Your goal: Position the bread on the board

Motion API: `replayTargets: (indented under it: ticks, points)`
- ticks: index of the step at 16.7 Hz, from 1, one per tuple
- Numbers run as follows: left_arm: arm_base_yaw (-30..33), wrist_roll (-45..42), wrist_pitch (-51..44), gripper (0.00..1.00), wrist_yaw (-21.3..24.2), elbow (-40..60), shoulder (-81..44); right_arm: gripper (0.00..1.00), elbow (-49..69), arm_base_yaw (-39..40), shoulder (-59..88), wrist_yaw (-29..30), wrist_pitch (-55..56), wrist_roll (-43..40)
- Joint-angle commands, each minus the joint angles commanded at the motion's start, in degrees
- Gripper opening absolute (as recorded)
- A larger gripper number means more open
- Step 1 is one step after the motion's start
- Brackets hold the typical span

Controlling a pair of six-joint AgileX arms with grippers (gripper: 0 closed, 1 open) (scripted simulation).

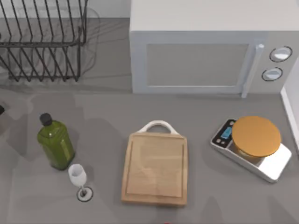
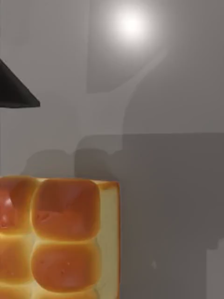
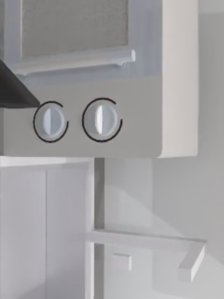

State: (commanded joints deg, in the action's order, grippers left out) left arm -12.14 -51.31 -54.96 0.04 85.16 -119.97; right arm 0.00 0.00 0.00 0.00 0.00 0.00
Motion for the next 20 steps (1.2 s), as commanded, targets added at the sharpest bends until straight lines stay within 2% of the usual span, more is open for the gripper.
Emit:
replayTargets:
  ticks: [3,8,20]
  points:
    - [-0.1,-0.2,6.0,1.0,0.0,-3.4,-2.5,1.0,0.0,0.0,0.0,0.0,0.0,0.0]
    - [-0.2,-0.2,7.2,1.0,0.0,-4.2,-3.1,1.0,0.0,0.0,0.0,0.0,0.0,0.0]
    - [-0.2,-0.2,7.2,0.1,0.0,-4.2,-3.1,1.0,0.0,0.0,0.0,0.0,0.0,0.0]
